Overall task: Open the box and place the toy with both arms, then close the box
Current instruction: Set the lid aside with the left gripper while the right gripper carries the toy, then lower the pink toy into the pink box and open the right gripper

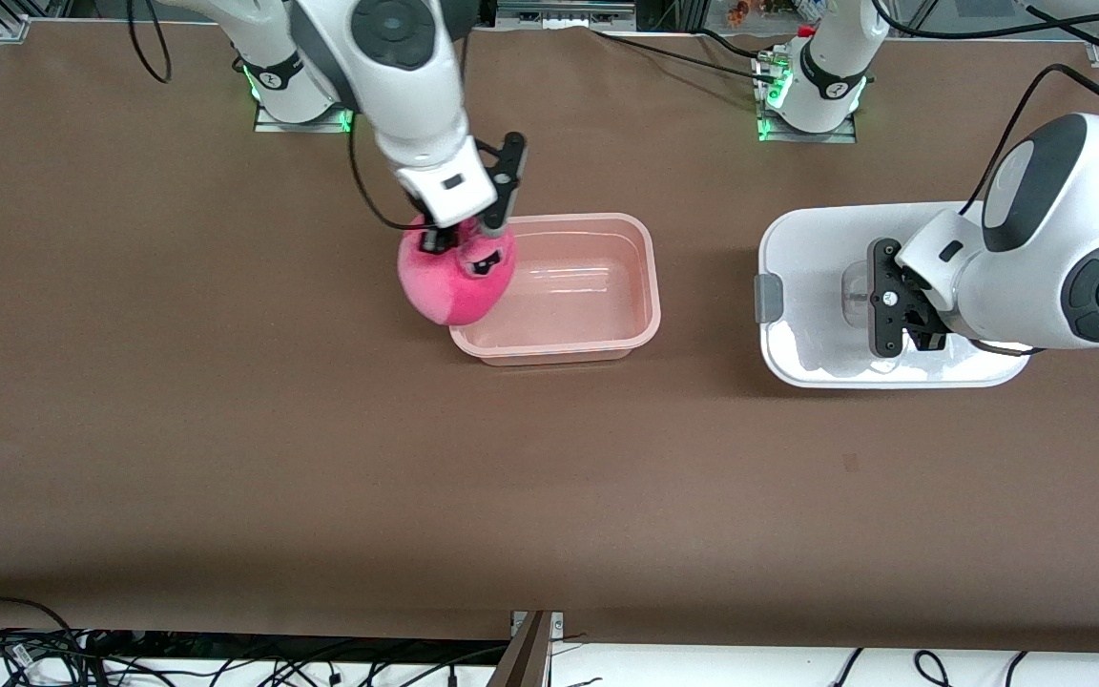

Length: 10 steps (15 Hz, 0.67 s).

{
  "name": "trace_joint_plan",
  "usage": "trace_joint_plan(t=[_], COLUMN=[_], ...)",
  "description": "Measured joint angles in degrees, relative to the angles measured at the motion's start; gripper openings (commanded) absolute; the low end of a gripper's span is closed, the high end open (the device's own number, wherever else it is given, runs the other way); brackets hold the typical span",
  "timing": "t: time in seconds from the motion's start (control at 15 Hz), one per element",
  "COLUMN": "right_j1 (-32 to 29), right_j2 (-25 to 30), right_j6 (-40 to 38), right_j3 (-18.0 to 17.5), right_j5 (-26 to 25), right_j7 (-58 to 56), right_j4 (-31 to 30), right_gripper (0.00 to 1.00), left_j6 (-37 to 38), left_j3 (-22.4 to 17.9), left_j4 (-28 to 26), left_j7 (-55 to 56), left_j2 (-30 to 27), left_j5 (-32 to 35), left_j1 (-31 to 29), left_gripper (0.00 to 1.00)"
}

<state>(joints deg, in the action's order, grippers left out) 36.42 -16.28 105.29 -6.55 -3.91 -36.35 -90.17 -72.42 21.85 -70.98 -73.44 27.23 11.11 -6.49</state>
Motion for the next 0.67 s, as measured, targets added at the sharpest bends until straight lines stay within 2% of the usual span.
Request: trace_joint_plan(t=[0.27, 0.47, 0.67], right_j1=[3.28, 5.76, 6.65], right_j2=[-5.19, -7.23, -9.87], right_j6=[-0.01, -0.04, -0.04], right_j3=[0.09, 0.09, 0.11], right_j5=[-0.87, -5.13, -6.95], right_j7=[0.66, 3.32, 4.68], right_j4=[4.87, 5.22, 5.26], right_gripper=[0.0, 0.0, 0.0], left_j6=[0.0, 0.0, 0.0], left_j3=[0.71, 0.78, 0.78], left_j4=[0.0, 0.0, 0.0], left_j7=[0.0, 0.0, 0.0], left_j2=[0.28, 0.28, 0.32], left_j5=[0.0, 0.0, 0.0], left_j1=[0.77, 0.91, 0.9], left_gripper=[0.0, 0.0, 0.0])
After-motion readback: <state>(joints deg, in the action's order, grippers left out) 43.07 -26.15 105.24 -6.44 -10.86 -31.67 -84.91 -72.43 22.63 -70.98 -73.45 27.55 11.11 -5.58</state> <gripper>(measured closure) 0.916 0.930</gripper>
